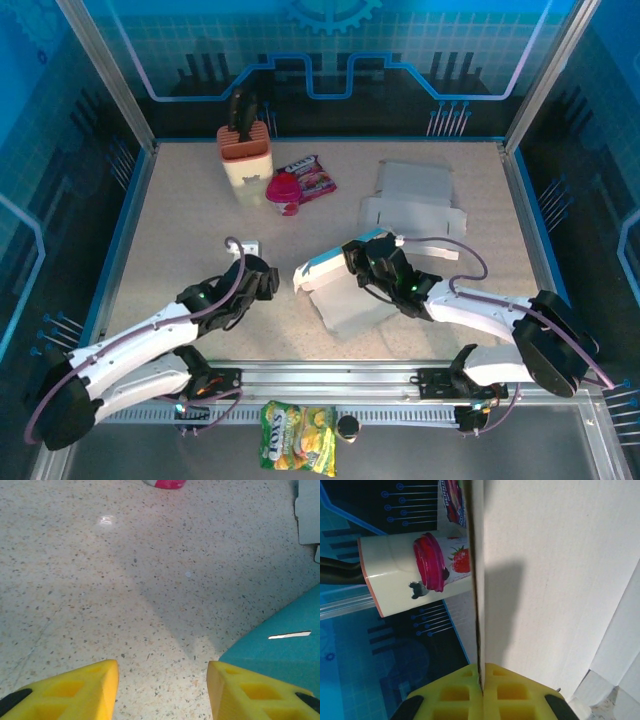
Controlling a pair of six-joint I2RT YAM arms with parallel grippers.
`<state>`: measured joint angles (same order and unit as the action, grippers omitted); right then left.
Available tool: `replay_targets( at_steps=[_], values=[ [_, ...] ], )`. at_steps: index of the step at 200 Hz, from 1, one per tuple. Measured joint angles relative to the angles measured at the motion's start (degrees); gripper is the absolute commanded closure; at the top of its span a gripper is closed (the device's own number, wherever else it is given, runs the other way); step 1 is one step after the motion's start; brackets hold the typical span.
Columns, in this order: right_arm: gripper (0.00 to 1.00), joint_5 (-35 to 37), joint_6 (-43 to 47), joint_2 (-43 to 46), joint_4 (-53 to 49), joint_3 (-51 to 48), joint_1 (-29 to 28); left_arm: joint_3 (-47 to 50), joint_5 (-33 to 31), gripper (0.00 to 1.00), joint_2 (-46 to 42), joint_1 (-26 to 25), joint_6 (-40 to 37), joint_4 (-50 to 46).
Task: Fold the paper box
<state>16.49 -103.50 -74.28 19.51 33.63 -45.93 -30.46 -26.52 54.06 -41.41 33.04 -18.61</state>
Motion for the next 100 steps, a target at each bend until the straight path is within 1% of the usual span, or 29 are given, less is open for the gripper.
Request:
replay_targets(
  at_steps=[15,30,57,100],
  values=[
    [1.0,-0.6,0.0,0.0,0.3,0.0,0.5,0.9,0.5,0.56,0.7,0.1,-0.9,2.3],
    [1.0,-1.3,0.0,-0.2,1.1,-0.3,1.2,2.1,1.1,0.57,1.3,0.5,-1.9,4.5],
    [1.0,-2.6,0.0,-1.7,3.7,-1.1,1.7,4.5,2.4,0.56,2.3,0.9,-3.5,8.5],
    [1.0,-3.5,0.1,-2.1,4.6,-1.1,1.8,7.4,5.7,0.54,6.4,0.9,-9.0,16.2]
  ],
)
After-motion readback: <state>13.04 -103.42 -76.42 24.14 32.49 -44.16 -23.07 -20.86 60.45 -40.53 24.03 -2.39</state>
